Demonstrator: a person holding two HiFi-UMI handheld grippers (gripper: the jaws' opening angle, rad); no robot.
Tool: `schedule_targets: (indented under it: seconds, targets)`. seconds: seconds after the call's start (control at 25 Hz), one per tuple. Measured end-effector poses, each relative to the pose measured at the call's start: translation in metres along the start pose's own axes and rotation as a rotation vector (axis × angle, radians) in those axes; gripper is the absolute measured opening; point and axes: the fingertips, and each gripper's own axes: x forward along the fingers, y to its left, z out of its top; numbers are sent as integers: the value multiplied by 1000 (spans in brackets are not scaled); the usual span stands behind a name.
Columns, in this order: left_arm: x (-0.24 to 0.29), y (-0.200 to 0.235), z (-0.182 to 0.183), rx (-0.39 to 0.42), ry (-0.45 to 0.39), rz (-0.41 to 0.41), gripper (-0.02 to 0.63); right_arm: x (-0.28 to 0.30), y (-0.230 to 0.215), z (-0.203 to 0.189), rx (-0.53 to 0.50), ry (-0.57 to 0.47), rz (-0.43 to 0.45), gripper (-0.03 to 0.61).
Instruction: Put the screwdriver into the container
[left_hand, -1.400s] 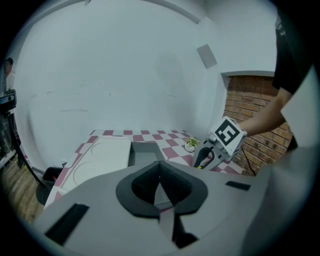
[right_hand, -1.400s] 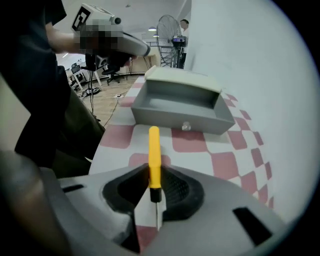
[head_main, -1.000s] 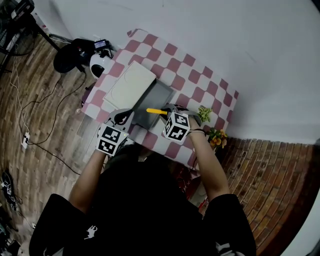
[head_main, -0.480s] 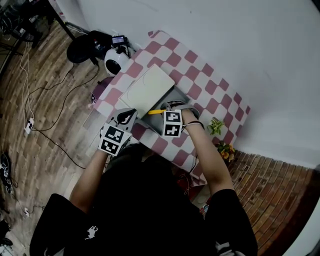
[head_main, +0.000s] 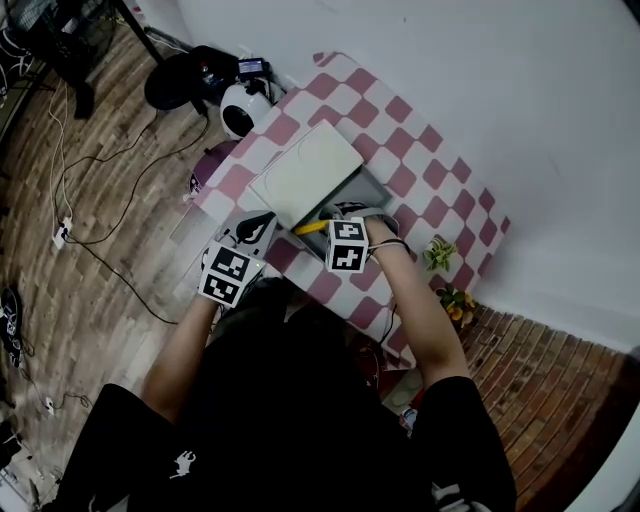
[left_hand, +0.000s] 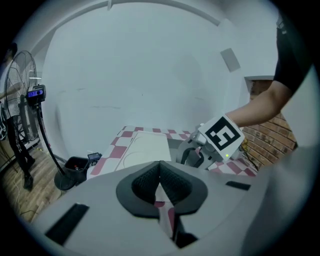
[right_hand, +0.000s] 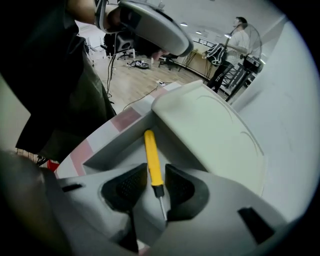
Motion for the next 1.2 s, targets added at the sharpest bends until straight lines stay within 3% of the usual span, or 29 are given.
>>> schedule_targets:
  seconds: [0.12, 0.24, 0.44, 0.76, 0.92, 1.2]
  targets:
    - [-4, -5, 4, 2, -13, 1, 3, -22, -6, 1, 94, -59, -50, 100]
    - [-9, -11, 15, -4, -48, 1, 3, -62, -20, 0, 262, -179, -145, 100]
    - [-22, -19, 36, 12, -112, 38, 3, -126, -31, -13, 589, -445, -314, 2]
    - [-53, -50, 67, 44, -221, 109, 3, -208, -6, -18, 951, -886, -501, 2]
    - [-75, -81, 84, 52, -280, 125, 3, -249, 24, -19, 1024, -1002, -562, 2]
    - [-116, -140, 93, 58, -357, 191, 3, -310, 86, -27, 1034, -1083, -669, 2]
